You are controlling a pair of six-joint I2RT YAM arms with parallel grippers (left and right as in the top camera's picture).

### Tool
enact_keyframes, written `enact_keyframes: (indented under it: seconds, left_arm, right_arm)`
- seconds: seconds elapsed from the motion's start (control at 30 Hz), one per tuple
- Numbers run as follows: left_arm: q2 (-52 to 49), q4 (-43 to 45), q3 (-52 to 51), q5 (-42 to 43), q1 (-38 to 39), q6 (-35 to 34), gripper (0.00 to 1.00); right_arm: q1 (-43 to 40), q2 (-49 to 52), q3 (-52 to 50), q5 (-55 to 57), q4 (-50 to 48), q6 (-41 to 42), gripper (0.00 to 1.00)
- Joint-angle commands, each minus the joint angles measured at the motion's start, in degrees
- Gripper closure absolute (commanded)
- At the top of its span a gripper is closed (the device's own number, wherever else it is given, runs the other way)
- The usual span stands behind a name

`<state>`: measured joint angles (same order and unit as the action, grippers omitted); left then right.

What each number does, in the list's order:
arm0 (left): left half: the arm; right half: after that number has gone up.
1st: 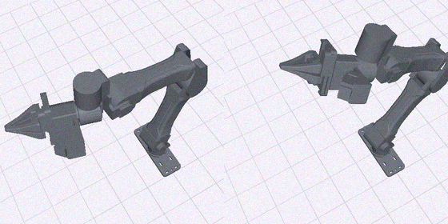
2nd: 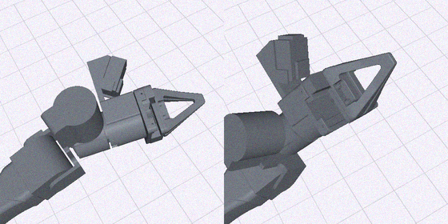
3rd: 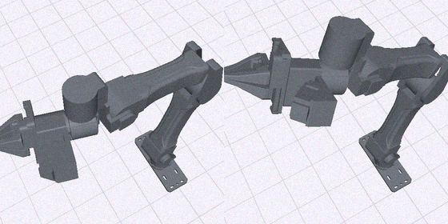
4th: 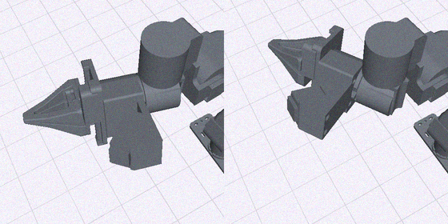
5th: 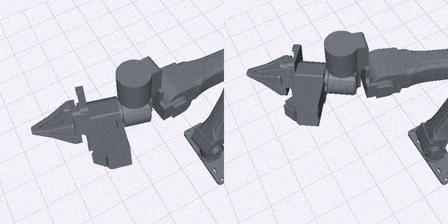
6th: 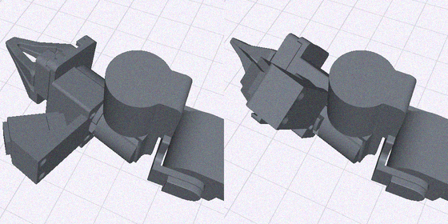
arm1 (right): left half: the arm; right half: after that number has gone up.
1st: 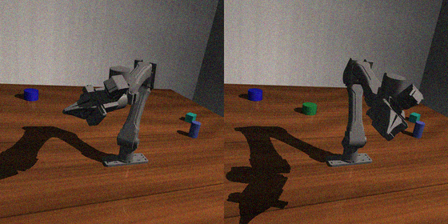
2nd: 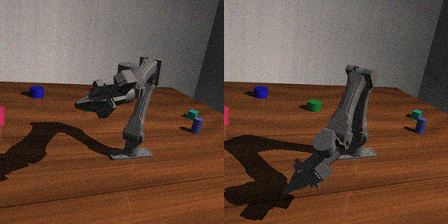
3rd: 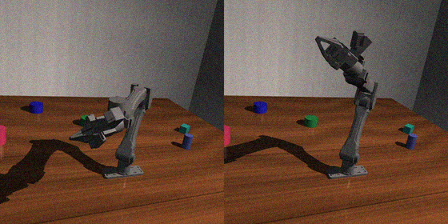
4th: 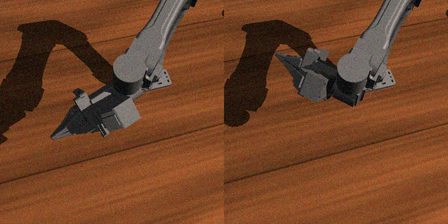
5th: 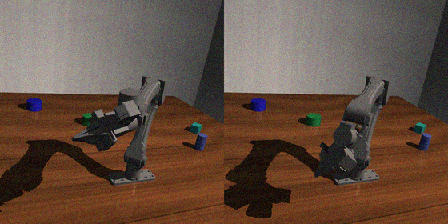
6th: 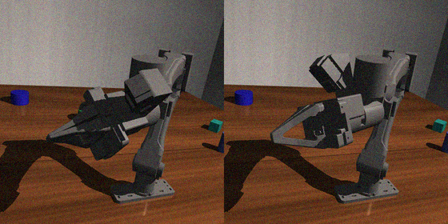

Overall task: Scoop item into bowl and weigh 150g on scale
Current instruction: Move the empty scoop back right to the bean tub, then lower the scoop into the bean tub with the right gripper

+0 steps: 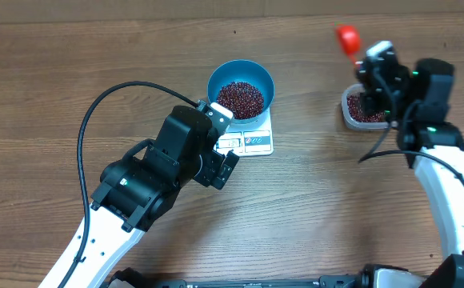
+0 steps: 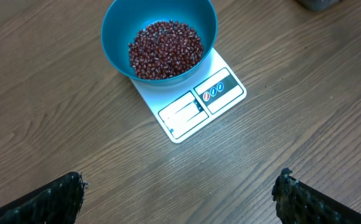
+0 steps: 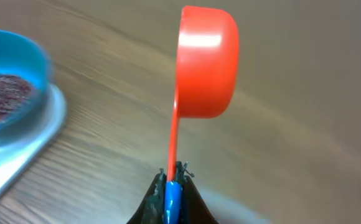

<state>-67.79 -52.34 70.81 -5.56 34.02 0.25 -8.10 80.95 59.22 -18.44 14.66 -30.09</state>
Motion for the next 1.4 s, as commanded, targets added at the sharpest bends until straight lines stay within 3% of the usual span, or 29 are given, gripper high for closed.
enact_keyframes:
  seconds: [0.0, 0.43, 0.87, 1.37]
  left_arm:
    - [-0.4, 0.1, -0.2, 0.7, -0.2, 0.9, 0.01]
    - [-0.4, 0.1, -0.2, 0.7, -0.2, 0.9, 0.0]
    - [-0.4, 0.1, -0.2, 0.7, -0.2, 0.9, 0.0]
    - [-0.4, 0.1, -0.2, 0.7, -0.2, 0.9, 0.0]
  right_arm:
    - [-4.3, -1.2, 0.0, 4.7, 3.4, 7.4, 0.96]
    - [-12.2, 0.2, 0.0, 4.9, 19.5, 7.8, 0.96]
    - [-12.2, 8.7, 0.0, 4.9, 19.8, 7.8, 0.96]
    - [-12.2, 11.2, 0.0, 9.4, 16.2, 7.6, 0.96]
